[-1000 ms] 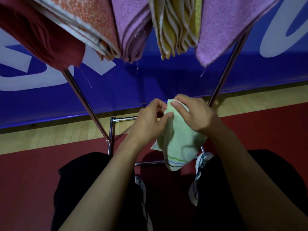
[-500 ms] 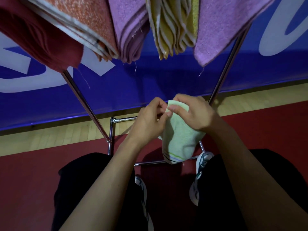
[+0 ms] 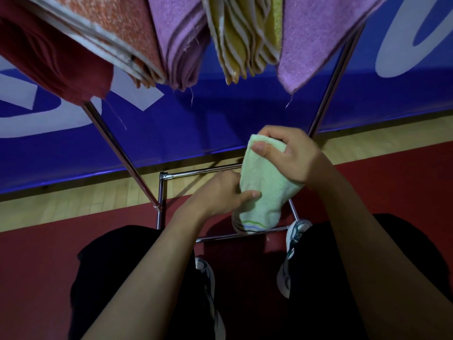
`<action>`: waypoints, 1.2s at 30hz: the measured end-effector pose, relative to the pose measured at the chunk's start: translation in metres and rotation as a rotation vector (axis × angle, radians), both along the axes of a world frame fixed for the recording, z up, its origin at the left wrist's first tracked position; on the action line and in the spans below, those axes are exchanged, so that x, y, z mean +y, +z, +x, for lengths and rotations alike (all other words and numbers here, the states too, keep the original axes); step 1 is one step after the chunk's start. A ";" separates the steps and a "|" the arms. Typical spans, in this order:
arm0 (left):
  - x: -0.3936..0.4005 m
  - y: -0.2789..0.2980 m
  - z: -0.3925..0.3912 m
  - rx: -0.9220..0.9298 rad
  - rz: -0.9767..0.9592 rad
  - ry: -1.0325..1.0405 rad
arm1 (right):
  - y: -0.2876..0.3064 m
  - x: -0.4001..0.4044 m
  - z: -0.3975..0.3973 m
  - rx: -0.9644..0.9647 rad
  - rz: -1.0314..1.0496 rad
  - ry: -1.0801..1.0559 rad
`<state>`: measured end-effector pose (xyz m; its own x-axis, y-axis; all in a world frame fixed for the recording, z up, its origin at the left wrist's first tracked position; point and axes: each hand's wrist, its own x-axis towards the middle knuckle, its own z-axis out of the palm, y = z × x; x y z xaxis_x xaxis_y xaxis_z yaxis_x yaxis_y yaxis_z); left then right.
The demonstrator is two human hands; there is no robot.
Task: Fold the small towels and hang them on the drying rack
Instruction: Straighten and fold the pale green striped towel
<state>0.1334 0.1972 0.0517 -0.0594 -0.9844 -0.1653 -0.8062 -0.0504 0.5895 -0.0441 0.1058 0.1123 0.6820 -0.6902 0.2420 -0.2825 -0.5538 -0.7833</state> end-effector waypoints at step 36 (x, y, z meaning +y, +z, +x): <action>0.018 -0.050 0.027 -0.567 0.474 0.123 | 0.016 -0.011 -0.047 -0.142 0.045 -0.117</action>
<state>0.1601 0.2154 0.0014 0.2670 -0.7939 -0.5462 -0.9521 -0.3051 -0.0219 -0.0911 0.0949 0.1279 0.5573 -0.7752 0.2974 -0.2280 -0.4873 -0.8429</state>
